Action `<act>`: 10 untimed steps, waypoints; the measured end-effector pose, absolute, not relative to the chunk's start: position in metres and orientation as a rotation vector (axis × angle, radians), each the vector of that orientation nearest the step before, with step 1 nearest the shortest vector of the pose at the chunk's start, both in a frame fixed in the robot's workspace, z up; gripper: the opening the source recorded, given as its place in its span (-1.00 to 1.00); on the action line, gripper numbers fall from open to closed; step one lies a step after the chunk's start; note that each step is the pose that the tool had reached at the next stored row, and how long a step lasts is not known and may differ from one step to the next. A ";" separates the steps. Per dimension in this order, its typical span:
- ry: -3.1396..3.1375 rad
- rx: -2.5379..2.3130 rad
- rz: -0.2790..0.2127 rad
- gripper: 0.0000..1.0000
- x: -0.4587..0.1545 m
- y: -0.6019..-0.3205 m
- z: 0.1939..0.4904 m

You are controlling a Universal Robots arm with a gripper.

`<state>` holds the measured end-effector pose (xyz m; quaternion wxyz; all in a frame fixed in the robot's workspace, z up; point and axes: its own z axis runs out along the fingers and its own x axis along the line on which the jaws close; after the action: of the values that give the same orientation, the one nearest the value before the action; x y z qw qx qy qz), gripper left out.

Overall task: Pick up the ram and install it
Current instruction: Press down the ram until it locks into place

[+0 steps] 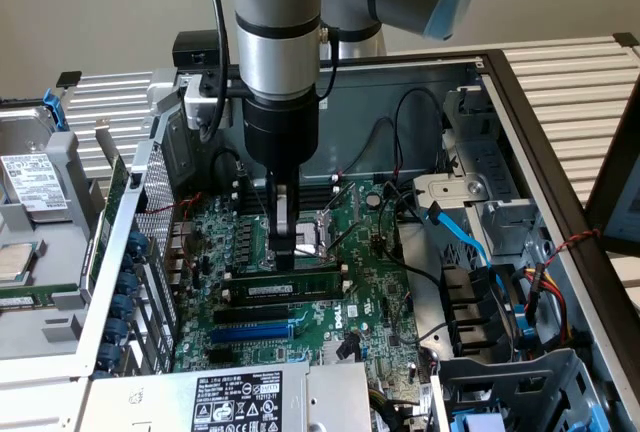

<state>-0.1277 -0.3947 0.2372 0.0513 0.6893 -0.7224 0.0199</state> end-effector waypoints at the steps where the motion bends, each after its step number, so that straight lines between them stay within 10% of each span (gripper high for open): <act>1: -2.199 2.098 0.063 -0.80 -0.128 -0.395 0.237; 10: -2.208 2.104 0.087 -0.80 -0.128 -0.396 0.236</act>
<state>-0.1277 -0.3964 0.2356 0.0451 0.6890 -0.7228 0.0284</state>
